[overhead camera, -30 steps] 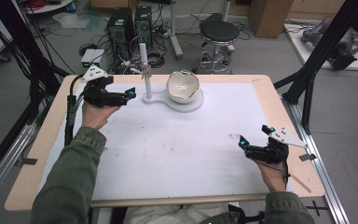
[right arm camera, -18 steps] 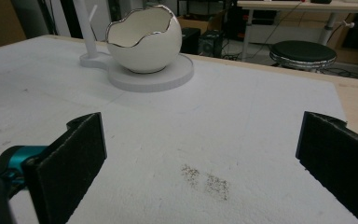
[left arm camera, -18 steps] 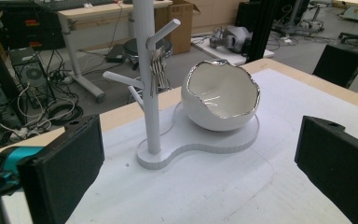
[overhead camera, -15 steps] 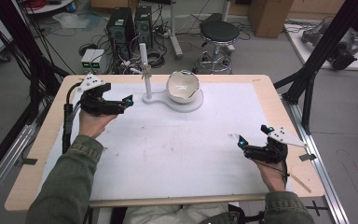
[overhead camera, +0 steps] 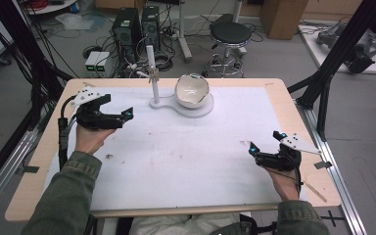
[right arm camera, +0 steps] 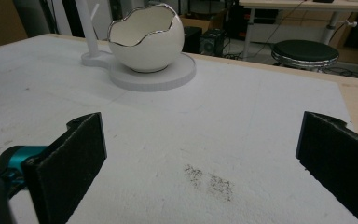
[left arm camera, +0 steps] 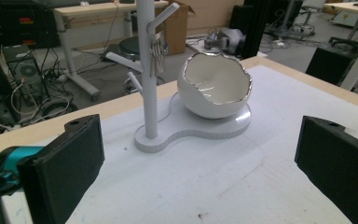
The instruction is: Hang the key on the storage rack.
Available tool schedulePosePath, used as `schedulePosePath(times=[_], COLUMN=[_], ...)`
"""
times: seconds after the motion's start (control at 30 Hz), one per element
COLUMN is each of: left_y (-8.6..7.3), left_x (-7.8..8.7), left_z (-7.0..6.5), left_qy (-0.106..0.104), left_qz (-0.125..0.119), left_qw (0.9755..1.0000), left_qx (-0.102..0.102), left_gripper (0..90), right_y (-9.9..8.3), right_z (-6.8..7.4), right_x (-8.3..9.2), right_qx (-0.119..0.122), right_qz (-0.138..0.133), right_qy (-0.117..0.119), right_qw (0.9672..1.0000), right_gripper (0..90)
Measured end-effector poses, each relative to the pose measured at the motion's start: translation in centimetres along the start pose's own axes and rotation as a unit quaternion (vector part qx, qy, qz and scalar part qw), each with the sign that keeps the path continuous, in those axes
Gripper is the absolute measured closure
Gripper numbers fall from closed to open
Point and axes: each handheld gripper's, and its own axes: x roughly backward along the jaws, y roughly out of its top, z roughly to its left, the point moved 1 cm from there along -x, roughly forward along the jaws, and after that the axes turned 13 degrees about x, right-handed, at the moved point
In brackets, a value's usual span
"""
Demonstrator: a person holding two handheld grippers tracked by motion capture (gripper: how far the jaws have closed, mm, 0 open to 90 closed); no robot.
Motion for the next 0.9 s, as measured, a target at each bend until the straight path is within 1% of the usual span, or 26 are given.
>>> schedulePosePath(times=[0.07,0.1,0.23,0.33,0.37,0.47,0.53,0.63,0.73,0.77,0.8,0.83,0.9], left_y=[0.0,-0.1,-0.3,-0.2,-0.2,-0.1,0.0,0.2,0.2,0.1,0.1,-0.2,-1.0], left_x=[0.2,0.3,0.5,0.9,1.0,1.5,1.9,2.7,3.2,3.3,3.5,3.7,4.1], left_z=[-0.3,-0.4,-0.7,-0.9,-1.0,-0.7,-0.5,-0.4,-0.3,-0.3,-0.3,-0.2,0.4], left_qy=[-0.003,-0.004,0.0,-0.003,-0.001,0.006,0.012,0.015,0.02,0.021,0.021,0.023,0.03], left_qz=[0.002,0.007,0.019,0.018,0.017,0.017,0.008,-0.002,-0.004,-0.007,-0.008,-0.017,-0.024], left_qw=[1.0,0.9999,0.9995,0.9995,0.9995,0.9995,0.9996,0.9996,0.9995,0.9995,0.9994,0.9994,0.9992], left_qx=[-0.004,-0.008,-0.024,-0.024,-0.027,-0.026,-0.025,-0.022,-0.026,-0.024,-0.025,-0.021,-0.011], left_gripper=[1.6,1.6,1.6,1.7,1.6,1.6,1.6,1.6,1.6,1.7,1.6,1.6,1.7], right_y=[0.0,0.0,0.0,0.0,0.0,0.0,0.0,0.0,0.0,0.0,0.0,0.0,0.1], right_z=[0.0,0.0,0.0,0.0,0.0,0.0,-0.1,-0.1,-0.1,-0.1,-0.1,-0.1,-0.1], right_x=[0.0,0.0,0.0,0.0,0.0,0.0,0.0,0.0,0.0,0.0,0.0,0.0,-0.1], right_qx=[-0.001,0.0,-0.001,-0.002,-0.002,-0.004,-0.003,-0.002,-0.004,-0.004,-0.004,-0.004,-0.003], right_qz=[0.0,0.0,0.0,0.0,0.0,-0.001,-0.002,-0.002,-0.002,-0.001,-0.002,-0.002,-0.003], right_qy=[0.001,0.0,0.0,0.0,0.0,0.0,-0.001,-0.001,-0.001,-0.001,-0.001,-0.001,-0.002], right_qw=[1.0,1.0,1.0,1.0,1.0,1.0,1.0,1.0,1.0,1.0,1.0,1.0,1.0], right_gripper=[0.5,0.5,0.5,0.5,0.5,0.5,0.5,0.5,0.5,0.5,0.5,0.5,0.5])
